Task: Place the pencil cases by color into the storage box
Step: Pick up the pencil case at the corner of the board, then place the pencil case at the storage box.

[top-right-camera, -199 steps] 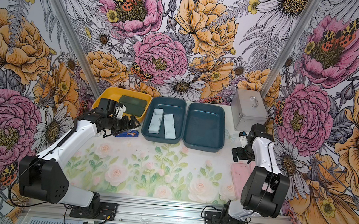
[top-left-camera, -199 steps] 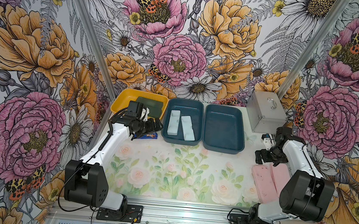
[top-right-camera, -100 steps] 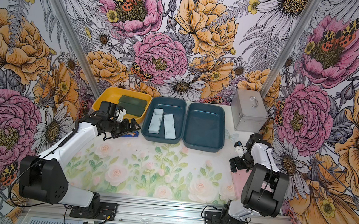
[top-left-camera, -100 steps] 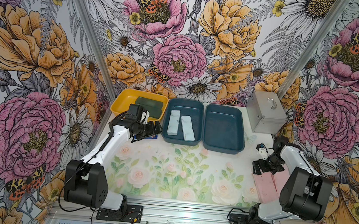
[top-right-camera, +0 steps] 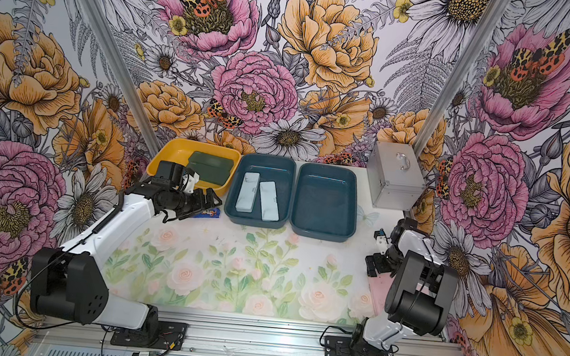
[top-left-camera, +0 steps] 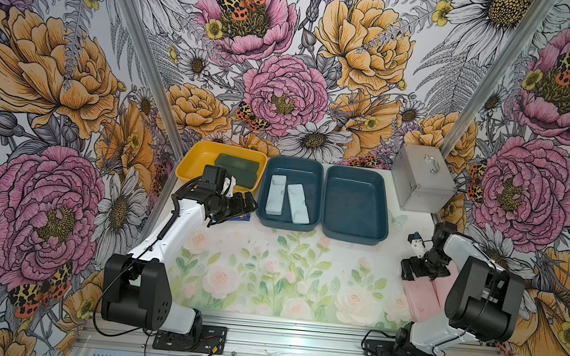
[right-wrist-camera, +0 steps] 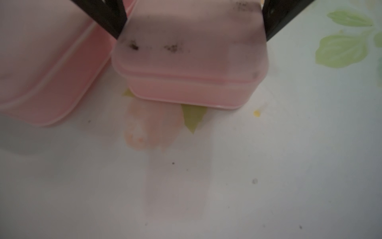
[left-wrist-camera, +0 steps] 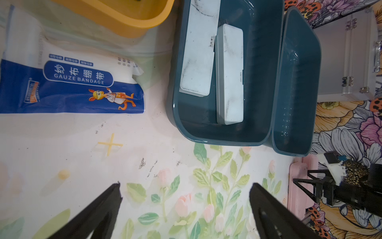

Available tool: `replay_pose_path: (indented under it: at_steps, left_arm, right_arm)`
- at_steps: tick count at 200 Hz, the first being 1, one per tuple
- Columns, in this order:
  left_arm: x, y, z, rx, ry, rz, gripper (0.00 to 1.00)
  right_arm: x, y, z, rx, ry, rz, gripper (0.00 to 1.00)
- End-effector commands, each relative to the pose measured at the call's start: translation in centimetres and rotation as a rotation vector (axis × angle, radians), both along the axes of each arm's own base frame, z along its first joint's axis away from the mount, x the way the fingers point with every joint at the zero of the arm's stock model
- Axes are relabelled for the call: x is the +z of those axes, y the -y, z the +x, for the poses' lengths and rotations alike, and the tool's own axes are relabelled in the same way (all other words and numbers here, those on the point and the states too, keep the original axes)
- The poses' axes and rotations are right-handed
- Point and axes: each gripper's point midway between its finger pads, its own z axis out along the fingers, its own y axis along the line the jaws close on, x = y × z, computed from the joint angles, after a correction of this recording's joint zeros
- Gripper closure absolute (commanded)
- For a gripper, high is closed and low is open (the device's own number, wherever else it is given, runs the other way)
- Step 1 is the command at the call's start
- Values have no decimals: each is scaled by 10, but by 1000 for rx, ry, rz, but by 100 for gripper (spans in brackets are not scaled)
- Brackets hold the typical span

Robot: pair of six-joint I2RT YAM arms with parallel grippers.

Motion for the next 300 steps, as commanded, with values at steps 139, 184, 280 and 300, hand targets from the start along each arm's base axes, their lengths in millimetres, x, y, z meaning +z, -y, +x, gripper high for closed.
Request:
replay_pose_path:
  at_steps: [139, 184, 280, 300]
  left_arm:
    - [-3, -6, 1, 14, 15, -21, 1]
    - [3, -2, 6, 1, 24, -44, 1]
    - [14, 5, 9, -29, 57, -50, 1]
    - [15, 10, 4, -48, 65, -45, 1]
  right_arm:
    - [12, -19, 4, -86, 61, 44, 27]
    - [68, -44, 30, -30, 131, 55, 30]
    - [159, -123, 98, 21, 285, 134, 31]
    - [169, -142, 133, 39, 313, 156, 31]
